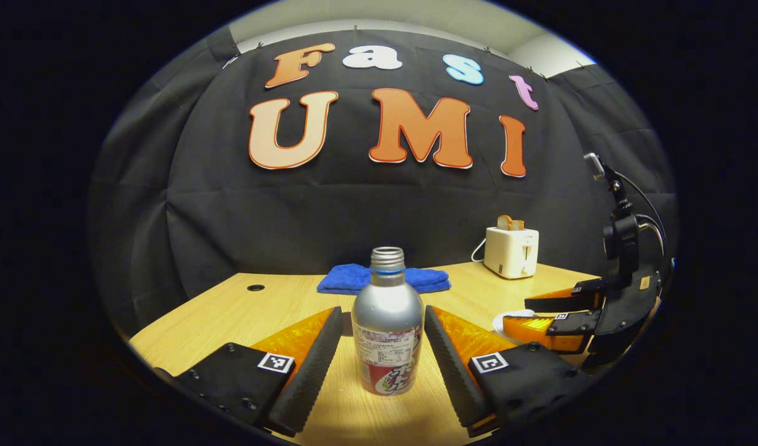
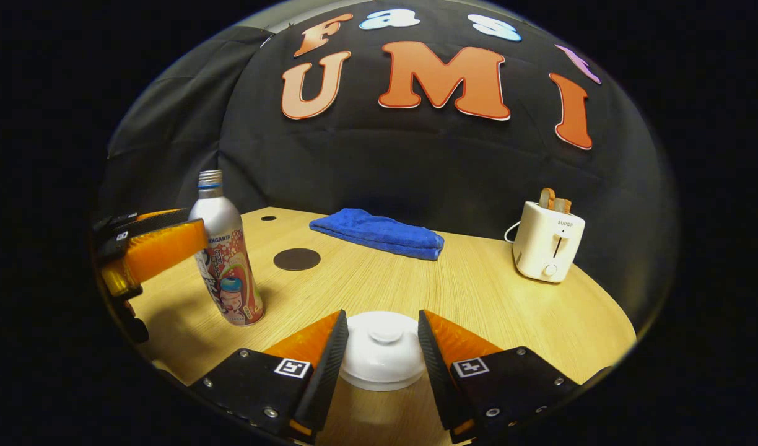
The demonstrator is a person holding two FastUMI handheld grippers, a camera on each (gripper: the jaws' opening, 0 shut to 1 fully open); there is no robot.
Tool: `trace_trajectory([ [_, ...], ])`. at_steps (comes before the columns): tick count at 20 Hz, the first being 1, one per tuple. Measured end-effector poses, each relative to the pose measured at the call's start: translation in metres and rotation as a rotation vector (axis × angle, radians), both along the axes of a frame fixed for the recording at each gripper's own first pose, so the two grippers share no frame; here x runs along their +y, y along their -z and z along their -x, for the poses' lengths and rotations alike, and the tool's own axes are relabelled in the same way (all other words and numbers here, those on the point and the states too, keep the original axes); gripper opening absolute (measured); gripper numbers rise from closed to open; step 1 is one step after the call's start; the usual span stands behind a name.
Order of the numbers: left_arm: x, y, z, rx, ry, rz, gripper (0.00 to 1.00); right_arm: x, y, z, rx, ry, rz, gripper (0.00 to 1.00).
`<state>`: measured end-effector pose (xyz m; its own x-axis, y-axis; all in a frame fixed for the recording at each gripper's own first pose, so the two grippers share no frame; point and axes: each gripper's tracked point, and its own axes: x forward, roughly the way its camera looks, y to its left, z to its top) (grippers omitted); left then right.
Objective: Open the teacup lid with one hand, grasp the water bottle and pour water into the teacup with the other hand; after pouring, place the water bottle on the coaster and then close the teacup lid.
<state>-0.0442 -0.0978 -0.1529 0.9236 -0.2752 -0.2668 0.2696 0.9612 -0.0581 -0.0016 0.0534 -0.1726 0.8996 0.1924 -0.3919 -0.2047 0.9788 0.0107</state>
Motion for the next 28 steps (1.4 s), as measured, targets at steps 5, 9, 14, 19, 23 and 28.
trace_trajectory([
  [5,-0.007,0.022,-0.005,0.063,0.009,0.005,0.89,0.004,0.000,-0.003,0.000,-0.009,-0.007,0.53],
  [9,-0.008,0.033,-0.007,0.091,0.017,-0.020,0.89,-0.004,-0.001,-0.006,-0.001,0.019,-0.001,0.44],
  [14,-0.009,0.035,-0.007,0.096,0.020,-0.040,0.89,-0.006,0.000,-0.005,-0.011,0.008,0.036,0.29],
  [19,-0.009,0.039,-0.007,0.098,0.017,-0.045,0.89,-0.007,-0.001,-0.002,-0.038,-0.003,0.074,0.22],
  [23,-0.010,0.044,-0.008,0.109,0.025,-0.053,0.89,-0.007,-0.002,0.000,-0.036,-0.002,0.049,0.19],
  [28,-0.010,0.061,-0.005,0.162,0.025,-0.060,0.89,-0.007,-0.015,0.005,-0.071,-0.009,0.050,0.19],
])
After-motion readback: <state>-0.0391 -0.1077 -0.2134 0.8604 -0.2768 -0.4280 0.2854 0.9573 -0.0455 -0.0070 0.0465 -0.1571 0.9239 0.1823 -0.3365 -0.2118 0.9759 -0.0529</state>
